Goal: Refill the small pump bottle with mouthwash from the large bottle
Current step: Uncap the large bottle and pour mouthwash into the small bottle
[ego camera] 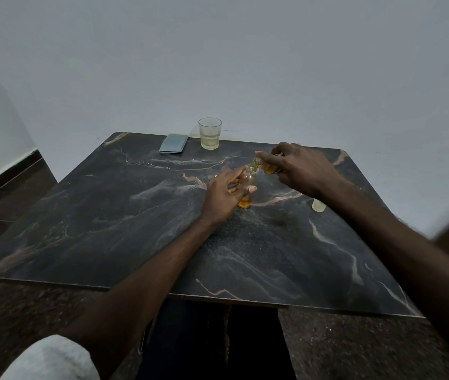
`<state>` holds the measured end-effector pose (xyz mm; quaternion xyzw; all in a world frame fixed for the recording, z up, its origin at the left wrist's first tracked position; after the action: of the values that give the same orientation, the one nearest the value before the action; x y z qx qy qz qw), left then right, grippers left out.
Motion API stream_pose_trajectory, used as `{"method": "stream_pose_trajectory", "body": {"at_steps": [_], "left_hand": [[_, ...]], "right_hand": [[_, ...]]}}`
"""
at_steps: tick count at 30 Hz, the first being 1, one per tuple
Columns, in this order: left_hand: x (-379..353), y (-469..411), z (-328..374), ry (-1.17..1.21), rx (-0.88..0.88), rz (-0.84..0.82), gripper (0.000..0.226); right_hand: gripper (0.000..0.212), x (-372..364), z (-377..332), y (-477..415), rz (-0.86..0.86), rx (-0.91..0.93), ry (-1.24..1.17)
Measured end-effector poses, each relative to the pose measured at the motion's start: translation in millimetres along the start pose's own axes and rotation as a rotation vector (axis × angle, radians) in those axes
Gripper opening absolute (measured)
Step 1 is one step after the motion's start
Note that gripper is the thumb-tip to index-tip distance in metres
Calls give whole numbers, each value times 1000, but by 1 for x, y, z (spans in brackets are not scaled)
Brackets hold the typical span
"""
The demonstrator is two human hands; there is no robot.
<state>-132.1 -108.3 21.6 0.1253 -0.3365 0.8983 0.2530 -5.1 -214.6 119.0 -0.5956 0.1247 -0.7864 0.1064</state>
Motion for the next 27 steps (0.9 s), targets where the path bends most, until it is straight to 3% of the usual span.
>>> {"method": "stream_pose_trajectory", "body": {"at_steps": [27], "left_hand": [[-1,2,1,48,7,-24,66]], "right_hand": [[67,4,-2,-1,-3,6,17]]}}
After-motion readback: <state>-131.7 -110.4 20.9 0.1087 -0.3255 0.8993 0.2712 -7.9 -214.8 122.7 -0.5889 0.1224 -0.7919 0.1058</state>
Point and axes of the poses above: each hand's wrist, its own y-axis away from the middle knuckle, its own x-axis out of the back of the hand, z = x × y, the point moved 8 cm from there along -y, towards the middle knuckle, and after that the axes turned 2 degrees about -y, right-handed, at the moved point
